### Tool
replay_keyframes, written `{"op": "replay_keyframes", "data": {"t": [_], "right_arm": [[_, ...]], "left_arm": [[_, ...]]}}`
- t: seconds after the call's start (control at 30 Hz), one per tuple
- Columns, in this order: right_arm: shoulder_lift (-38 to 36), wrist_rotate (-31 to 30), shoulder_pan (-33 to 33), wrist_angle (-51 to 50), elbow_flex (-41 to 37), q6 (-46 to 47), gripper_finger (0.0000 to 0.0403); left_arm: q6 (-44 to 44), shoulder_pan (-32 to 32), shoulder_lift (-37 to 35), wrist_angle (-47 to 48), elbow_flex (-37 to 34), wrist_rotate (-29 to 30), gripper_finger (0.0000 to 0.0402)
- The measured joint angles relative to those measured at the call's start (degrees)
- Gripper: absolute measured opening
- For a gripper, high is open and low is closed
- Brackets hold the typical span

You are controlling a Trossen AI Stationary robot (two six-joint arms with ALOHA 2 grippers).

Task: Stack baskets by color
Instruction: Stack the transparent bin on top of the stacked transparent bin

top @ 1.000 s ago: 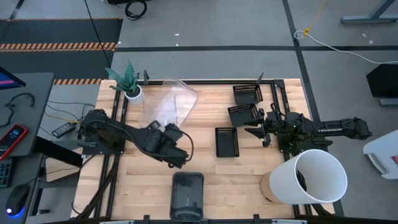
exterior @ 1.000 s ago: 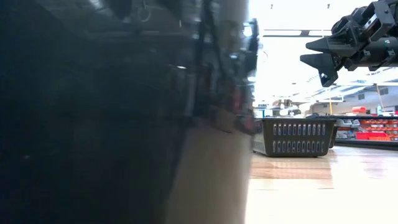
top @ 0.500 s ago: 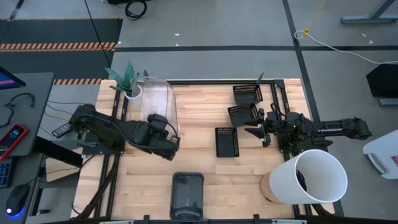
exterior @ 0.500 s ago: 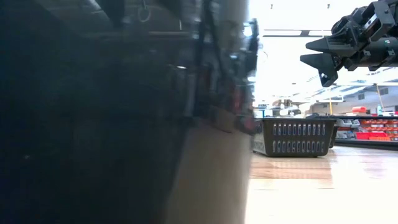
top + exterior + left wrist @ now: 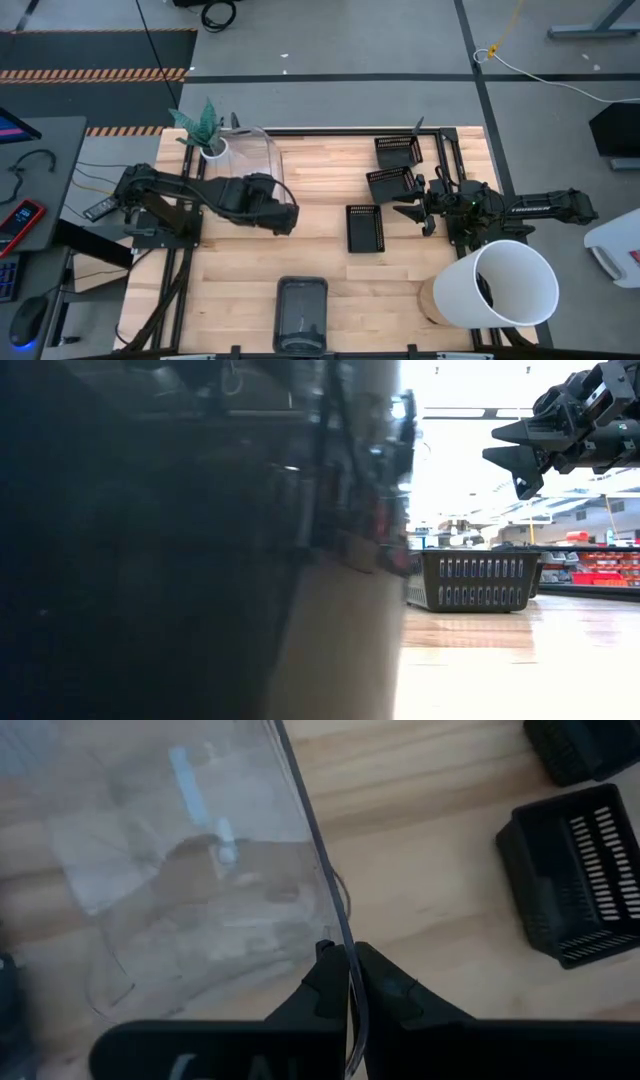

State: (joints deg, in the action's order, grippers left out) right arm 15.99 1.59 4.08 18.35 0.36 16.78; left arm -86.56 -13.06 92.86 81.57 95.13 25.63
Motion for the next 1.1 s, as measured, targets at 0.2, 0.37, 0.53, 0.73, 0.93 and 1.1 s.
{"op": "replay_keyframes", "data": {"t": [0.2, 0.37, 0.53, 0.73, 0.93, 1.1], "right_arm": [[0.0, 0.0, 0.0, 0.0, 0.0, 0.0, 0.0165], [0.0, 0.0, 0.0, 0.0, 0.0, 0.0, 0.0165], [0.0, 0.0, 0.0, 0.0, 0.0, 0.0, 0.0165], [0.0, 0.0, 0.0, 0.0, 0.0, 0.0, 0.0165], [0.0, 0.0, 0.0, 0.0, 0.0, 0.0, 0.0165], [0.0, 0.0, 0.0, 0.0, 0.0, 0.0, 0.0165]], "left_arm": [[0.2, 1.0, 0.0, -1.8, 0.0, -2.4, 0.0009], [0.3, 1.1, 0.0, -1.8, 0.0, -3.5, 0.0009], [0.4, 1.1, 0.3, -1.6, 0.1, -4.7, 0.0009], [0.5, 1.1, 2.8, 0.4, 0.1, -9.4, 0.0009], [2.1, 1.4, 3.6, 0.7, 0.1, -14.7, 0.0009], [3.4, 1.4, 3.6, 0.8, 0.1, -15.9, 0.0009]]}}
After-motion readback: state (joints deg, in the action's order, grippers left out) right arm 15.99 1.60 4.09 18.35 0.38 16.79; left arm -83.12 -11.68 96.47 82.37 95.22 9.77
